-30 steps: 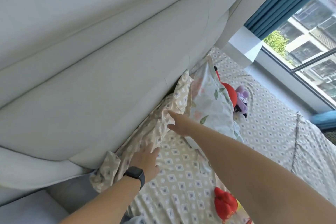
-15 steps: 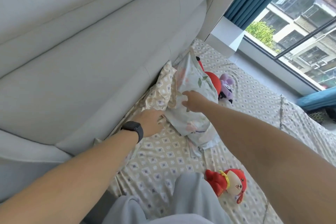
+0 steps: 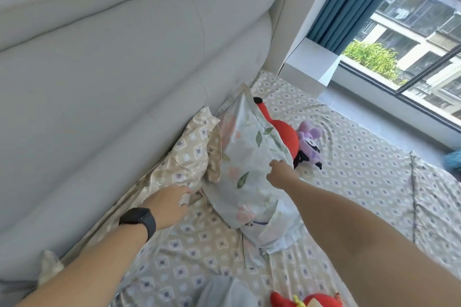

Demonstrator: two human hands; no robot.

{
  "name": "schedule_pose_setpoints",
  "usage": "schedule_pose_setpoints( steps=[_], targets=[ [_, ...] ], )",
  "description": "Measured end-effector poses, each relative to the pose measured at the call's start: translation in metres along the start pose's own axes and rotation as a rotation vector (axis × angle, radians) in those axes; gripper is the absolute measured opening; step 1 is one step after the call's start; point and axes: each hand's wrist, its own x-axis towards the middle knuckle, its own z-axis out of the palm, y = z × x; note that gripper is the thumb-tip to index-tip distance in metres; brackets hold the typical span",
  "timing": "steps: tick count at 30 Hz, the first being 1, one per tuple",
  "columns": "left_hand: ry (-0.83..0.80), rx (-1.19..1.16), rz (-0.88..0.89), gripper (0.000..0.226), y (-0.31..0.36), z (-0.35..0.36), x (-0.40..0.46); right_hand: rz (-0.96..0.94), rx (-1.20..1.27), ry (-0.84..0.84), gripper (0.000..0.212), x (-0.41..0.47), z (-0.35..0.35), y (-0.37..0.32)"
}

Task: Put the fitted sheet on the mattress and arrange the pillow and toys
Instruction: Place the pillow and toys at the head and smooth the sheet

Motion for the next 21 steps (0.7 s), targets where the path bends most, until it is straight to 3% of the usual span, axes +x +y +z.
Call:
schedule_pose_setpoints(
  steps=[9, 14, 15, 17, 19, 21],
  targets=[
    [-0.037, -0.022, -0.056, 0.042, 0.088, -0.003, 0.094, 0.077, 0.221, 0.046, 0.065, 0.112, -0.010, 0.066],
    [0.073, -0.101, -0.069, 0.039, 0.111, -0.011, 0.151, 0.153, 0.460, -0.113, 0.110, 0.162, 0.015, 0.083],
    [0.073, -0.123, -0.088, 0.039, 0.111, -0.007, 0.157, 0.150, 0.495, -0.174, 0.110, 0.163, 0.027, 0.080],
    [0.033, -0.157, -0.131, 0.039, 0.109, 0.000, 0.164, 0.102, 0.476, -0.256, 0.079, 0.159, 0.047, 0.069],
    [-0.023, -0.172, -0.165, 0.039, 0.106, 0.008, 0.170, 0.044, 0.388, -0.229, 0.051, 0.154, 0.059, 0.058],
    [-0.064, -0.170, -0.191, 0.036, 0.110, 0.008, 0.174, 0.008, 0.379, -0.159, 0.045, 0.145, 0.047, 0.045]
  ],
)
